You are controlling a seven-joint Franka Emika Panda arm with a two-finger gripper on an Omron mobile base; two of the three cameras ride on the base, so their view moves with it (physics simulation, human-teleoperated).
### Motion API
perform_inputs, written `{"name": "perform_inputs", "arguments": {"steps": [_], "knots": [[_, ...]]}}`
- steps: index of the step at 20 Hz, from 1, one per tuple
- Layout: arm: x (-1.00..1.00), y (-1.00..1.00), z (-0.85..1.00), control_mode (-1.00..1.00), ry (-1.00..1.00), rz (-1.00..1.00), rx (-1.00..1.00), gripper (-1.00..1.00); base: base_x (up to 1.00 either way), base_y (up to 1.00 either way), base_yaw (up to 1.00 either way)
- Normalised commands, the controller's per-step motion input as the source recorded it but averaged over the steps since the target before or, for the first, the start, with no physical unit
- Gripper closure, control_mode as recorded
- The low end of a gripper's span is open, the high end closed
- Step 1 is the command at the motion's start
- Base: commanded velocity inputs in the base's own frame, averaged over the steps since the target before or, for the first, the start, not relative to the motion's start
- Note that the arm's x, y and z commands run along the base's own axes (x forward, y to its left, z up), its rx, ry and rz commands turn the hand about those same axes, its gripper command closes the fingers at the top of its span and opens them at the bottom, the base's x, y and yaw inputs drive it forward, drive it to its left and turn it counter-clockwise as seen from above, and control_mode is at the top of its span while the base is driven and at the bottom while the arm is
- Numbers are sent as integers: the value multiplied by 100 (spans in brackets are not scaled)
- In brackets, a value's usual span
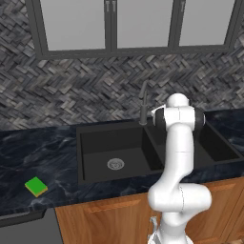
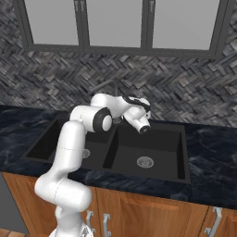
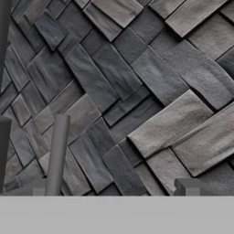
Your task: Soak the sponge with water for a few seconds and then drop it inside the sink.
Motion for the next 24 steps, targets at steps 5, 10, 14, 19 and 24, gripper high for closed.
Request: {"name": "perform_inputs", "arguments": {"steps": [5, 10, 14, 19, 24], "knots": [[4, -25, 0, -100, -2, -4, 0, -100, 0, 0, 0], [2, -29, 0, -100, -1, -5, 0, -100, 0, 0, 0], [0, -34, 0, -100, 0, -3, 1, -100, 0, 0, 0], [0, -48, 0, -100, 0, 0, 1, -100, 0, 0, 0], [0, -58, 0, -100, 9, 0, 1, -100, 0, 0, 0]]}}
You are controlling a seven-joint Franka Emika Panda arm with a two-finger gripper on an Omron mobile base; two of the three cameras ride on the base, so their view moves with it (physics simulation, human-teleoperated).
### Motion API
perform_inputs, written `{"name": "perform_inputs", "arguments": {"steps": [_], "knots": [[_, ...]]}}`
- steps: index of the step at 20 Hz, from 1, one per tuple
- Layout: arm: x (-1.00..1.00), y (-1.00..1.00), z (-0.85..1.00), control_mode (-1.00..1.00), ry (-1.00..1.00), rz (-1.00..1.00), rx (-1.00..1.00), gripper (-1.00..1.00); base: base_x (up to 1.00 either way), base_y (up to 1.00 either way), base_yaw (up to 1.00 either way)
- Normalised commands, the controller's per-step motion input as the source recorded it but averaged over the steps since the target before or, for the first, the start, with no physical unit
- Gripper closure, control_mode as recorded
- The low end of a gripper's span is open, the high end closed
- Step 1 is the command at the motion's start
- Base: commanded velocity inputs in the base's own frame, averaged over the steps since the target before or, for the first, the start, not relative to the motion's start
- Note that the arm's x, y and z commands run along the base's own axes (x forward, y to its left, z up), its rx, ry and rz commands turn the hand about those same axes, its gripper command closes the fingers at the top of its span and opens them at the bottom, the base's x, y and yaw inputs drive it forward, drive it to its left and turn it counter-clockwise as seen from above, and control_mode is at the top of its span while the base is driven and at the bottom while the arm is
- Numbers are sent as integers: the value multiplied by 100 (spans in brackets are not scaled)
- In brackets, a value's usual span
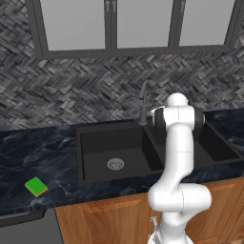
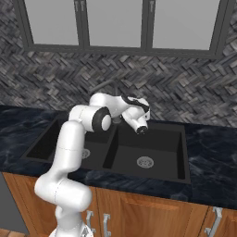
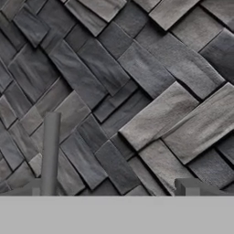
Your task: Soak the sponge with water for a few seconds and then drop it inside the sink.
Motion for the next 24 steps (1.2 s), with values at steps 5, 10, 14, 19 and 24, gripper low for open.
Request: {"name": "perform_inputs", "arguments": {"steps": [5, 10, 14, 19, 24], "knots": [[0, -66, 0, -100, 17, 0, 2, -100, 0, 0, 0], [0, -67, -4, -100, 15, 0, 3, -100, 0, 0, 0], [0, -60, -16, -100, 3, 0, 6, -100, 0, 0, 0], [0, -50, -19, -100, 0, 0, 6, -100, 0, 0, 0], [1, -52, -23, -100, 0, 0, 7, -100, 0, 0, 0]]}}
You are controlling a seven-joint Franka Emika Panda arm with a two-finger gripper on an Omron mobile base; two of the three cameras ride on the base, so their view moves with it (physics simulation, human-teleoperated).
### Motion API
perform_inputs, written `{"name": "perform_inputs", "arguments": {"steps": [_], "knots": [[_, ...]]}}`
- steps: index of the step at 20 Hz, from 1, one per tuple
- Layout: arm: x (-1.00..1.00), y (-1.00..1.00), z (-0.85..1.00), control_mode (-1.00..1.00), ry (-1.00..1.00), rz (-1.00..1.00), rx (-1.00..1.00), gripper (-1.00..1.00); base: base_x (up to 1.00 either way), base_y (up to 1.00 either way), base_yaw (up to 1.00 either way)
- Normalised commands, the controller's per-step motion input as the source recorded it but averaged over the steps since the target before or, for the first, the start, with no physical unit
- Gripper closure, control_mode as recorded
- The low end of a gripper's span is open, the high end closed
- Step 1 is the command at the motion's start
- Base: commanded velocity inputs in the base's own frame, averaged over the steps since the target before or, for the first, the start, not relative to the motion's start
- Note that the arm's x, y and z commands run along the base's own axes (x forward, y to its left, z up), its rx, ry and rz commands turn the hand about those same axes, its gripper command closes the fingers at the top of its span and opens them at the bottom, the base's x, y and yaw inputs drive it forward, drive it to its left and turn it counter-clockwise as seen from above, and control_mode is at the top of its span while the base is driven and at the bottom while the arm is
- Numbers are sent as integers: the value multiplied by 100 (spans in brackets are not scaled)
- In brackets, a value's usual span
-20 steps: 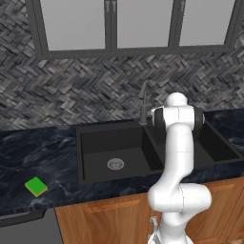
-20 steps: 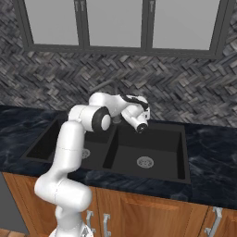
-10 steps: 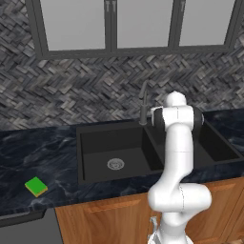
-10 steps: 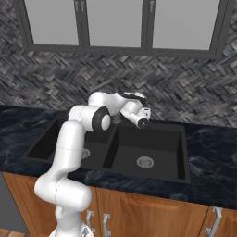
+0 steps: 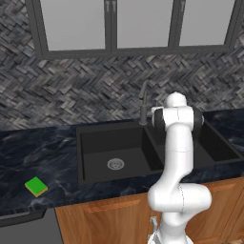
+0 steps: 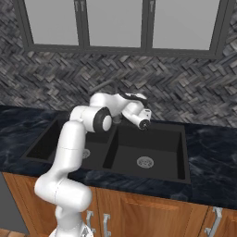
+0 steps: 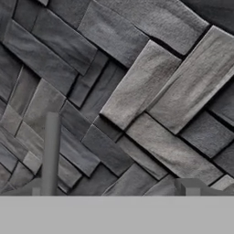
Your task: Soak the sponge with water for a few seconds and then drop it inside the sink.
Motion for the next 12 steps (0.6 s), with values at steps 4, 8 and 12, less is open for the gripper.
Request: {"name": "perform_inputs", "arguments": {"steps": [4, 8, 12], "knots": [[1, -54, -23, -100, 0, 0, 8, -100, 0, 0, 0], [2, -55, -25, -100, 0, 0, 8, -100, 0, 0, 0], [2, -55, -28, -100, 0, 0, 7, -100, 0, 0, 0]]}}
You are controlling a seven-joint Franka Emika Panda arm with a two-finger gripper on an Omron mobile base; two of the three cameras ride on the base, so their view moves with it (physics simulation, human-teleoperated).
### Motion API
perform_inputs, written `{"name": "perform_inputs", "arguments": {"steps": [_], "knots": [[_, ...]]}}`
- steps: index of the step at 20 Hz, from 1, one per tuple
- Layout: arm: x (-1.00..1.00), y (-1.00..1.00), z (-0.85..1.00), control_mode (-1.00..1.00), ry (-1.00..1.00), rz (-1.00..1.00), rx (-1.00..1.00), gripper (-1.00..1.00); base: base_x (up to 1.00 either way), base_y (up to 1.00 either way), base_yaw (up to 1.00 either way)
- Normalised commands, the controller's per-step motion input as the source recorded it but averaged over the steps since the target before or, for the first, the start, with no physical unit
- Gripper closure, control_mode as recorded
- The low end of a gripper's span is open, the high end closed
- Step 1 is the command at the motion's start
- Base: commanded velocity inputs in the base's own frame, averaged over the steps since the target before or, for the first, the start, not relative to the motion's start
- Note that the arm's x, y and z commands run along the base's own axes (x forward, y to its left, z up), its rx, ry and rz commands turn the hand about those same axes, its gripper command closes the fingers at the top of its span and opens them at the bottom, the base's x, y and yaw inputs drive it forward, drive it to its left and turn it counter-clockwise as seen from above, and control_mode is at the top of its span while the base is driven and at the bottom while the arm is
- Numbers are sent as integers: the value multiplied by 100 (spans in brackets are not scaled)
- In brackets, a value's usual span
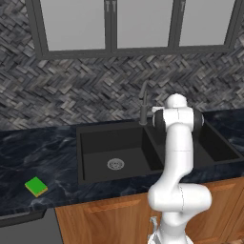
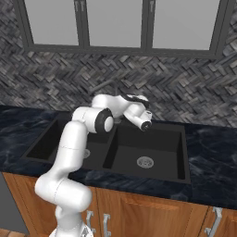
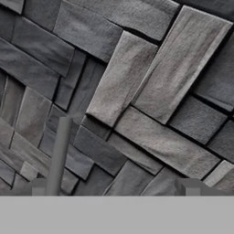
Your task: Soak the sponge with water for a few seconds and then drop it inside the sink.
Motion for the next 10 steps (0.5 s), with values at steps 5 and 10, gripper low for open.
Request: {"name": "perform_inputs", "arguments": {"steps": [5, 10], "knots": [[6, -59, -28, -100, 2, 0, 5, -100, 0, 0, 0], [4, -60, -32, -100, 2, 0, 5, -100, 0, 0, 0]]}}
